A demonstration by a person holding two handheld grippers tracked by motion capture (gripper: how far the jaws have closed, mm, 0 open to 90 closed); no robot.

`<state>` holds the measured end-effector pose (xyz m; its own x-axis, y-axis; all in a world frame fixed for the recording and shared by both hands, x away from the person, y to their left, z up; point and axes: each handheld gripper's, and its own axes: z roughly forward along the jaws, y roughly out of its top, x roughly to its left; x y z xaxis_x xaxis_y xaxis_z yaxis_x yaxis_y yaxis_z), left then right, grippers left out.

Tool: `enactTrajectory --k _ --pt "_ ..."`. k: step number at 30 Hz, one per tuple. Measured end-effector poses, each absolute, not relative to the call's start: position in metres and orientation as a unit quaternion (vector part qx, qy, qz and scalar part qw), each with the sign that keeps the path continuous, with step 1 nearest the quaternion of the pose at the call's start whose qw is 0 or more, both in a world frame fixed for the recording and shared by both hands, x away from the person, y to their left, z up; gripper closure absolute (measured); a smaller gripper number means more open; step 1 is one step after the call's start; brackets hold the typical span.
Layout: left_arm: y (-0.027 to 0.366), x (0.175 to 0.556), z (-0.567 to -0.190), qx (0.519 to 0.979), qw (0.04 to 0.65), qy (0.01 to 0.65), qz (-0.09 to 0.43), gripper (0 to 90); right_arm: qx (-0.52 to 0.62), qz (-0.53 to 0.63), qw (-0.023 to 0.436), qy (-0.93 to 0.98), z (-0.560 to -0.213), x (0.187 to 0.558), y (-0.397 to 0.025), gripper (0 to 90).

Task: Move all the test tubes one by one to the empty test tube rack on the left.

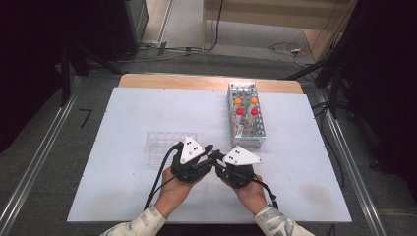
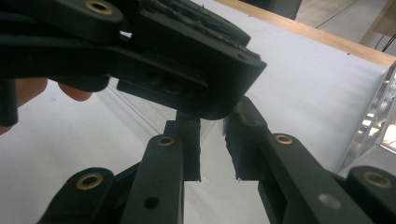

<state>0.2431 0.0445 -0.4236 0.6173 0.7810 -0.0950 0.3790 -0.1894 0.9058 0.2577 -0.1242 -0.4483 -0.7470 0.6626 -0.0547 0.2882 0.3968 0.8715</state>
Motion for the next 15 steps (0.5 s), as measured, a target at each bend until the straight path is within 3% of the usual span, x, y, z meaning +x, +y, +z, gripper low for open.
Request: enactTrajectory --k 15 --pt "0.047 0.2444 -0.424 0.744 0.501 0.394 0.199 76.7 0.295 0.466 0.199 0.81 -0.4482 0.2575 -0.124 73.0"
